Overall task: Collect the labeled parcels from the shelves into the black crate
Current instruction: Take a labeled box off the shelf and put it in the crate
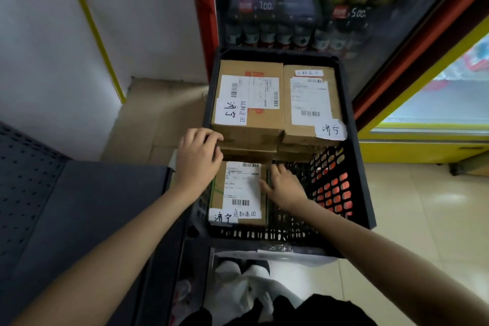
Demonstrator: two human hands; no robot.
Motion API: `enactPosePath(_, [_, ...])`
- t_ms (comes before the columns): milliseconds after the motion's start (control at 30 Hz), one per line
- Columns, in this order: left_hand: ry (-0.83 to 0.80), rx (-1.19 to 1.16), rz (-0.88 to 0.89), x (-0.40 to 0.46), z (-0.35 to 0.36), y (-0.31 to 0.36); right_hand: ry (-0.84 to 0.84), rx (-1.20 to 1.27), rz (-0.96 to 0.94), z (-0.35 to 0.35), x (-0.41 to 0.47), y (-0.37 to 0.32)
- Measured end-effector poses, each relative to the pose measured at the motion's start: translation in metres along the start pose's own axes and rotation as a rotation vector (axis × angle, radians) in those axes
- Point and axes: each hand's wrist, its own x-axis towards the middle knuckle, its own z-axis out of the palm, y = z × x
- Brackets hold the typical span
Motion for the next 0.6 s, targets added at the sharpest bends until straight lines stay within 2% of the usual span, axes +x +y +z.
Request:
enactPosePath(133, [0.013,0.005,0.02,-0.003,0.001,-0.002,0.21,-0.135,-0.176,-0.029,-0.006,-0.019])
enactPosePath(300, [0.013,0.016,0.014,-0.007,-0.006,0.0,0.444,-0.147,-0.289,-0.061,-0.015,-0.044])
enactPosePath(467, [-0.007,0.03,0.042,-0.011,-0.016,0.003,0.536,-0.128,-0.341,-0.088,-0.029,-0.054])
enactPosePath(600, [0.017,-0.038,-0.004,-0.009,-0.032,0.008,0.526,-0.106,-0.376,-0.104,-0.036,-0.056])
